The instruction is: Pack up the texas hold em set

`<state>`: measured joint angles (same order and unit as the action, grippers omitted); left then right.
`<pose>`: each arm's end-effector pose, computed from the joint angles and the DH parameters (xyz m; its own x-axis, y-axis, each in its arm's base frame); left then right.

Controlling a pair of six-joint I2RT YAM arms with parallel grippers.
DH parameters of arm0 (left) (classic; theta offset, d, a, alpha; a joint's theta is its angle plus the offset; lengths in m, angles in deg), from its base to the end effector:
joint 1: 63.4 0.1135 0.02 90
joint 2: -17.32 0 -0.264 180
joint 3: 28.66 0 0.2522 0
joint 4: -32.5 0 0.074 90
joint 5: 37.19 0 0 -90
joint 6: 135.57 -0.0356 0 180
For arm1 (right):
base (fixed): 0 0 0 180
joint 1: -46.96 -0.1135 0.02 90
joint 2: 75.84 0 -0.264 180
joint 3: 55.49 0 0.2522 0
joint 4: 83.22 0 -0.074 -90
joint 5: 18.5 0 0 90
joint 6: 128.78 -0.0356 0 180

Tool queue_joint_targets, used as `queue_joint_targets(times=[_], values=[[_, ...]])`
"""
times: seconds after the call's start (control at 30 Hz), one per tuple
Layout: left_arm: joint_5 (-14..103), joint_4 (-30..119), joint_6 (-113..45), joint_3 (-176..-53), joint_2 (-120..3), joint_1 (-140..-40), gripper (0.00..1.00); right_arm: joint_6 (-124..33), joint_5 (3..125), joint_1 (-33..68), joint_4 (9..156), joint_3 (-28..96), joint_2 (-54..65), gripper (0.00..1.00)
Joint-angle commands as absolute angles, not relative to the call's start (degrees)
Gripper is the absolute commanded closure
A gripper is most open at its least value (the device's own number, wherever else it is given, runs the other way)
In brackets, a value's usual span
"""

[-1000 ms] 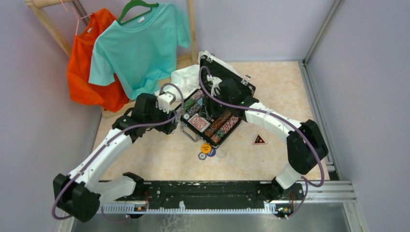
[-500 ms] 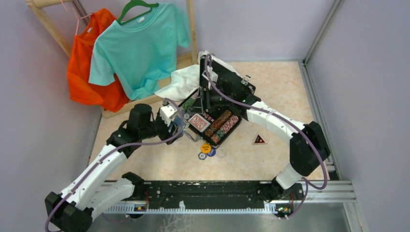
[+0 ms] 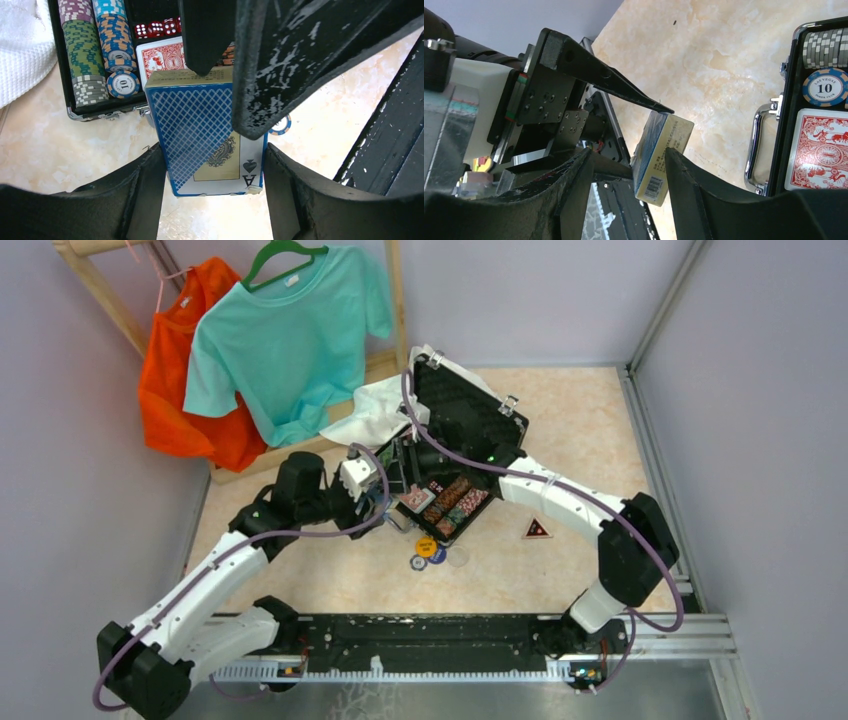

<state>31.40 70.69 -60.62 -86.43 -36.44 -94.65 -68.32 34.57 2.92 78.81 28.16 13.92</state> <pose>0.1678 -0.1170 0.2839 -0.2714 0.4474 -0.8522 0.8404 0.5416 0.0168 0.2462 0.2679 0.3089 -0.7236 -0.1515 -0.6734 -0.6819 0.3080 0.6634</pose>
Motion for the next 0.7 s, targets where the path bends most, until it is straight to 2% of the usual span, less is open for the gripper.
queue_joint_targets(times=[0.0,0.33,0.43,0.63,0.67], values=[[31.1,66.2,-61.3,-89.5,-34.9,-95.6,0.92,-66.8,34.8,2.3,78.8,30.1,15.2,0.45],[33.3,65.6,-61.1,-89.6,-33.3,-96.4,0.92,-65.4,37.1,2.3,76.2,29.8,16.6,0.45],[34.1,65.7,-61.1,-89.5,-33.7,-96.6,0.93,-64.5,41.1,3.6,75.9,29.2,14.5,0.45],[34.6,66.0,-61.1,-89.4,-33.8,-97.0,0.93,-64.1,34.7,6.1,75.1,30.4,14.1,0.45],[34.5,66.0,-61.1,-89.6,-34.0,-97.0,0.93,-64.3,34.0,6.1,75.5,30.2,14.3,0.49]])
